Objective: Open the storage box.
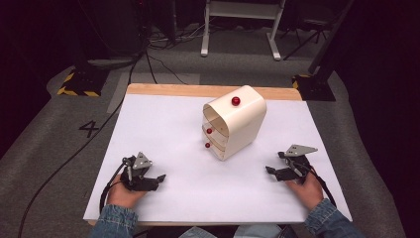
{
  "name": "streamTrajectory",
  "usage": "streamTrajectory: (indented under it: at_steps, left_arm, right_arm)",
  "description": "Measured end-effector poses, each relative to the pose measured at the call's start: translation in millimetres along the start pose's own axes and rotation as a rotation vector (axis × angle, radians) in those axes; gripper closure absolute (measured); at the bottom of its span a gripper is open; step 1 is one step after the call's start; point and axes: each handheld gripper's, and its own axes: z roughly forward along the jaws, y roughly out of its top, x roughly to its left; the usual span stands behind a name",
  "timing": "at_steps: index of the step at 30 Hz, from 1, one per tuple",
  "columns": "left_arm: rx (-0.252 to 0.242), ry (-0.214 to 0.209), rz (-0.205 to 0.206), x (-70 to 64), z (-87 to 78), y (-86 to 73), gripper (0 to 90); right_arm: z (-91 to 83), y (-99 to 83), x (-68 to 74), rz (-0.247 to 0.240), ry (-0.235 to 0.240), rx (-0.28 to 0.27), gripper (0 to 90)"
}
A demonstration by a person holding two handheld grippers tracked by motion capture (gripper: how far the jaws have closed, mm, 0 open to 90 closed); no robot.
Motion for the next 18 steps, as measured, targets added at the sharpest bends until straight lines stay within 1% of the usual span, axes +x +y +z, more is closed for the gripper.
streamTrajectory:
  at_steps: [7, 9, 10, 11, 14, 16, 17, 18]
  left_arm:
    - [0.018, 0.004, -0.005, 0.0, -2.0, 2.3, 27.2]
    - [0.023, -0.012, -0.028, 0.2, -4.0, 3.7, 31.3]
    - [0.023, -0.012, -0.028, 0.2, -4.0, 3.7, 33.3]
    - [0.023, -0.019, -0.035, 0.9, -5.4, 4.9, 33.3]
    - [-0.012, -0.024, -0.060, 0.5, -13.0, 10.6, 31.9]
    - [-0.034, -0.018, -0.046, -0.8, -17.7, 15.0, 31.7]
    - [-0.046, -0.022, -0.052, -2.7, -19.6, 16.9, 31.7]
    - [-0.058, -0.022, -0.045, -3.8, -21.5, 18.9, 31.7]
  right_arm:
    - [0.0, 0.0, 0.0, 0.000, 0.000, 0.000, 16.6]
    - [0.0, 0.0, 0.0, 0.000, 0.000, 0.000, 16.6]
    - [0.0, 0.0, 0.0, 0.000, 0.000, 0.000, 16.6]
    - [0.0, 0.0, 0.0, 0.000, 0.000, 0.000, 16.6]
    - [0.0, 0.0, -0.1, 0.000, 0.000, 0.000, 16.6]
    - [0.0, 0.0, -0.1, 0.000, 0.001, 0.000, 16.6]
    - [0.0, 0.0, -0.2, 0.000, 0.001, 0.000, 16.6]
    - [0.0, 0.0, -0.2, 0.000, 0.001, 0.000, 16.6]
